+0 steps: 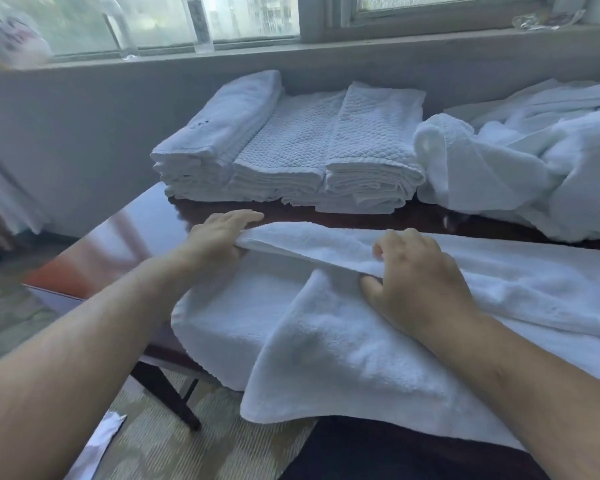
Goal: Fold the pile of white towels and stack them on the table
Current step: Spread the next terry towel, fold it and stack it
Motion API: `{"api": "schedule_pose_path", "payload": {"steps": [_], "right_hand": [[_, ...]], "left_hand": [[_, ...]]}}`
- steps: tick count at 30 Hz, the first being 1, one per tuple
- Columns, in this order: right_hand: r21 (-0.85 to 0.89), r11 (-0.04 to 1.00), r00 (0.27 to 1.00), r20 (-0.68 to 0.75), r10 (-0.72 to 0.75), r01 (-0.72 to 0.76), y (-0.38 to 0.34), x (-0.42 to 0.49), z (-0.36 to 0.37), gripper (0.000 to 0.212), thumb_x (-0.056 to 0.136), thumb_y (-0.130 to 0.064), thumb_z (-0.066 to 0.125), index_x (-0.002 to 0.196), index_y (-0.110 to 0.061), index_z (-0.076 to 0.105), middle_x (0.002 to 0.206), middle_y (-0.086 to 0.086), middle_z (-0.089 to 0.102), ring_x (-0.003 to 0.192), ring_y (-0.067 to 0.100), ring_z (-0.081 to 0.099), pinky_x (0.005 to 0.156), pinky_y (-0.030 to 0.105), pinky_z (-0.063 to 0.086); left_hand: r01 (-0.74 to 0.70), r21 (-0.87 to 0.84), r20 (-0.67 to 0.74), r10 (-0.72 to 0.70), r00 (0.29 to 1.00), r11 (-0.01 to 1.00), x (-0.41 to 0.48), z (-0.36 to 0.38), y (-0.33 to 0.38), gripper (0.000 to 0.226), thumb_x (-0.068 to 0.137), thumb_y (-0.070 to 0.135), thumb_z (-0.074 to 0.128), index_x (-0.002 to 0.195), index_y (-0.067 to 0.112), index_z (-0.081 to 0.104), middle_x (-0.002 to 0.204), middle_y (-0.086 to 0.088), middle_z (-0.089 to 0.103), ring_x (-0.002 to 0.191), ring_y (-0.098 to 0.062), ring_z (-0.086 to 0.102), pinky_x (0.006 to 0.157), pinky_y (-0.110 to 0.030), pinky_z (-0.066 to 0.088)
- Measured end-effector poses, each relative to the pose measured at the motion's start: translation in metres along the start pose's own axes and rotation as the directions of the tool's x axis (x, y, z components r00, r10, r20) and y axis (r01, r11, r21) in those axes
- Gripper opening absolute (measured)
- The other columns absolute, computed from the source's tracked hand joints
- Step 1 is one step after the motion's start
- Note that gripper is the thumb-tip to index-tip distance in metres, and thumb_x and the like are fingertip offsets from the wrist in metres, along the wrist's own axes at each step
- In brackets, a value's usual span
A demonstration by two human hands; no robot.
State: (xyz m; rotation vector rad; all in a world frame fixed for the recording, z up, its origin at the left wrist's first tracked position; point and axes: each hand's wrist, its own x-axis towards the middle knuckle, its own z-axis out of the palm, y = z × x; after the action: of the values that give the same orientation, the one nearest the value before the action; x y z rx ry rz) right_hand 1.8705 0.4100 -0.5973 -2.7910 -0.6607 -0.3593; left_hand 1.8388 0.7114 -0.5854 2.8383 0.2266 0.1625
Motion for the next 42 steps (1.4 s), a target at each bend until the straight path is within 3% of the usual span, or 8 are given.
{"api": "schedule_pose_path", "payload": {"steps": [5,7,11,23,30,34,38,42], "right_hand": [[0.095,0.995,0.999,-0.051,0.003,0.002,-0.005,-0.001,0.009,0.042,0.089,-0.049,0.060,0.119,-0.020,0.058,0.110,-0.001,0.060,0.102,0.023,0.053,0.084,0.037,0.044],[0.144,0.989,0.992,-0.119,-0.028,0.045,-0.002,0.002,0.010,0.029,0.088,-0.034,0.067,0.113,-0.019,0.063,0.101,-0.002,0.062,0.092,0.022,0.055,0.073,0.035,0.043],[0.166,0.966,0.946,-0.292,-0.142,0.196,-0.002,-0.001,0.008,0.015,0.087,-0.032,0.067,0.086,-0.018,0.061,0.073,-0.007,0.049,0.063,0.018,0.044,0.052,0.026,0.030],[0.165,0.895,0.894,-0.256,-0.368,0.415,-0.002,-0.005,0.004,0.022,0.085,-0.010,0.073,0.106,-0.010,0.077,0.082,0.005,0.065,0.081,0.034,0.062,0.067,0.041,0.052],[0.149,0.815,0.818,-0.256,-0.515,0.560,-0.005,-0.005,0.000,0.025,0.096,-0.032,0.061,0.098,-0.018,0.081,0.083,0.001,0.066,0.077,0.028,0.060,0.062,0.033,0.048],[0.154,0.820,0.833,-0.150,-0.533,0.552,-0.005,-0.006,-0.001,0.018,0.085,-0.023,0.080,0.102,-0.017,0.079,0.086,0.001,0.068,0.080,0.029,0.061,0.067,0.036,0.050],[0.045,0.837,0.838,-0.031,-0.545,0.546,-0.015,0.003,-0.003,0.023,0.098,-0.035,0.058,0.115,-0.028,0.073,0.100,-0.002,0.065,0.097,0.025,0.058,0.082,0.039,0.049],[0.049,0.847,0.848,-0.046,-0.528,0.530,-0.033,-0.004,0.002,0.028,0.100,-0.037,0.052,0.099,-0.020,0.073,0.092,-0.001,0.060,0.091,0.024,0.055,0.077,0.038,0.047]], "left_hand": [[-0.032,0.046,0.139,0.025,0.990,0.998,0.012,-0.015,0.002,0.033,0.086,0.027,0.076,0.116,0.033,0.063,0.108,0.007,0.065,0.109,-0.023,0.059,0.097,-0.041,0.046],[-0.134,0.229,0.018,0.134,0.991,0.964,0.012,-0.019,0.008,0.020,0.085,0.025,0.074,0.081,0.028,0.055,0.086,0.005,0.059,0.095,-0.030,0.061,0.081,-0.039,0.046],[-0.057,0.513,-0.389,0.291,0.874,0.856,0.005,-0.020,0.013,0.015,0.076,-0.001,0.065,0.083,0.012,0.063,0.082,-0.009,0.058,0.081,-0.035,0.060,0.074,-0.042,0.035],[0.091,0.220,-0.303,-0.021,0.953,0.971,-0.054,0.013,-0.007,0.022,0.084,0.030,0.058,0.096,0.020,0.043,0.073,0.006,0.056,0.070,-0.027,0.047,0.117,-0.052,0.024],[0.151,0.347,-0.173,-0.095,0.980,0.925,-0.050,-0.016,-0.024,0.051,0.087,0.022,0.059,0.137,0.028,0.052,0.144,0.001,0.051,0.132,-0.027,0.045,0.110,-0.045,0.031],[0.421,-0.012,-0.067,-0.420,0.905,0.907,-0.050,-0.034,-0.039,0.065,0.084,0.021,0.071,0.143,0.026,0.044,0.134,-0.005,0.049,0.119,-0.030,0.053,0.097,-0.040,0.045],[0.573,-0.463,0.231,-0.532,0.815,0.676,-0.048,-0.051,-0.057,0.010,0.090,0.001,0.052,0.092,0.005,0.061,0.082,-0.009,0.060,0.070,-0.021,0.056,0.064,-0.026,0.046],[0.667,-0.567,0.297,-0.635,0.713,0.484,-0.039,-0.052,-0.055,0.033,0.095,0.034,0.050,0.080,0.007,0.063,0.054,-0.002,0.062,0.047,-0.017,0.055,0.055,-0.026,0.047]]}}
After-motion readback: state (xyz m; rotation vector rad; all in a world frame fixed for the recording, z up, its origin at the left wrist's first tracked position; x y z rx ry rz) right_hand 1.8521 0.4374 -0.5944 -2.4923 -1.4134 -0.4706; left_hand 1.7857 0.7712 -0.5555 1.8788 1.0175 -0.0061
